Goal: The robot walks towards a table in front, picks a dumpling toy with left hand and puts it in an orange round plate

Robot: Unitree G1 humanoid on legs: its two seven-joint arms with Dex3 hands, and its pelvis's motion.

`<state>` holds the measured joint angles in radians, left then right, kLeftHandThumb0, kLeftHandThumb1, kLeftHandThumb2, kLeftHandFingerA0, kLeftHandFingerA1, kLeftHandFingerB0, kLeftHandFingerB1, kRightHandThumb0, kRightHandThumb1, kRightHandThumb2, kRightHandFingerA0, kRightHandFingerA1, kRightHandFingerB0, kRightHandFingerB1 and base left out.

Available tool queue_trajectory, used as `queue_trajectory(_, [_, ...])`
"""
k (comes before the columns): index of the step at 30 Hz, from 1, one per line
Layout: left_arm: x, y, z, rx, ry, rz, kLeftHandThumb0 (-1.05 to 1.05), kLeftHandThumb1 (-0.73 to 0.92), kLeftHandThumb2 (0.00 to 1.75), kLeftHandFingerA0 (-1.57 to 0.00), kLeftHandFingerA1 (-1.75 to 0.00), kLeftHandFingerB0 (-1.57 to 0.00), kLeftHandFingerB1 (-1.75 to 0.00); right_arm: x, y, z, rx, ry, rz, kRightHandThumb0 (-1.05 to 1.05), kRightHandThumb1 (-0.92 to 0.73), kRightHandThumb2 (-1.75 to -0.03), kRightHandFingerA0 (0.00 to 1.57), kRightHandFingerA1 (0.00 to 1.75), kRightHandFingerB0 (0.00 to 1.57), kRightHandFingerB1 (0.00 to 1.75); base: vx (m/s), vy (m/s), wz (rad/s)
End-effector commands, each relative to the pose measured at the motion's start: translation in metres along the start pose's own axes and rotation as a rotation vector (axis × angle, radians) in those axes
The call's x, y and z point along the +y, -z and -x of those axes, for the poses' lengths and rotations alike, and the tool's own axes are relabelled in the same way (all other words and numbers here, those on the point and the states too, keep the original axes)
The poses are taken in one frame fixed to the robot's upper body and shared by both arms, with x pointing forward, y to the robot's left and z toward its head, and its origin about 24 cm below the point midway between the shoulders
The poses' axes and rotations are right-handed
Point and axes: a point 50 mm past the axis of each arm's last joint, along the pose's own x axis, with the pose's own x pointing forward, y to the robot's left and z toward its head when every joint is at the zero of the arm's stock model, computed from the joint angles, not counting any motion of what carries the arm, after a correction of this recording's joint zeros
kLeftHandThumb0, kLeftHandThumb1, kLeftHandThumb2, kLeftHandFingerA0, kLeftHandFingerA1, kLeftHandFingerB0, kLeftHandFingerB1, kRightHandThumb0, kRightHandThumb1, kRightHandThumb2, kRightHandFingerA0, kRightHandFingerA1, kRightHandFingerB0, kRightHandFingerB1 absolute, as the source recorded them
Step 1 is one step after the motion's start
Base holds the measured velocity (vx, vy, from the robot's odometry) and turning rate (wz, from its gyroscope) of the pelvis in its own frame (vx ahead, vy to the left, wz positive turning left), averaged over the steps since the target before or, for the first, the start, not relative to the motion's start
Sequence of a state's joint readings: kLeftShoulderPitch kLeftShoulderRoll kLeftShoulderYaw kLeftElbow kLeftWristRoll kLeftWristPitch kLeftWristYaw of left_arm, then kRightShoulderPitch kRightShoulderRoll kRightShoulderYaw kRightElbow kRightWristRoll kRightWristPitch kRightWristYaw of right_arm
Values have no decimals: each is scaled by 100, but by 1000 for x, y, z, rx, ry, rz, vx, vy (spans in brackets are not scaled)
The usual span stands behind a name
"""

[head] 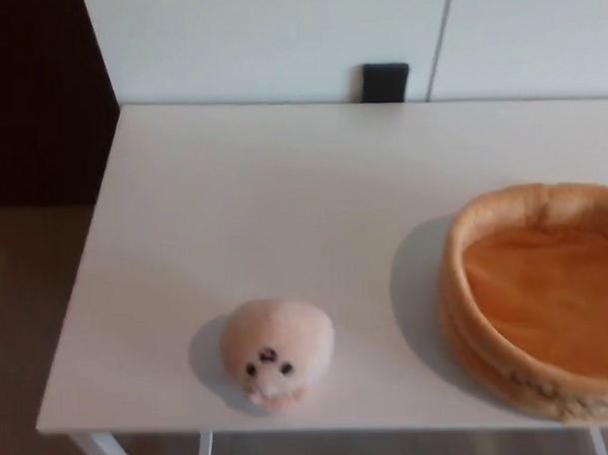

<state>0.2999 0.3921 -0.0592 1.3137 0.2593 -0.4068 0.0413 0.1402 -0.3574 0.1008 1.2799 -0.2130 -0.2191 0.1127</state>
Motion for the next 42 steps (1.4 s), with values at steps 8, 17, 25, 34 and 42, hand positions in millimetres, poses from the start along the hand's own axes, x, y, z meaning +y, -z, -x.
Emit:
queue_trajectory(8, [-1,7,4,10,-2,-22,-30,61,58,-64,-63,-31,-31,-4,4,1,22,11,28,-49,-62,-82,58,55,28,42,-185,-190,-7])
queue_trajectory(17, [-2,7,4,13,-1,-33,-30,64,60,-66,-66,-30,-31,-3,5,2,15,10,27,-49,-62,-83,57,55,28,43,-89,136,3])
queue_trajectory(25, [0,6,3,7,-9,-11,-30,60,58,-66,-71,-31,-31,-3,3,1,16,3,23,-47,-62,-83,57,56,27,42,-8,75,0])
queue_trajectory(34, [0,6,3,6,-7,-30,-32,61,59,-65,-62,-32,-32,-4,3,1,22,-3,25,-41,-72,-62,65,45,33,31,-82,-234,11])
queue_trajectory(42, [1,5,3,4,-2,-5,-29,62,58,-66,-70,-30,-31,-4,-1,0,20,-7,31,-40,-72,-63,65,45,32,31,-18,0,0])
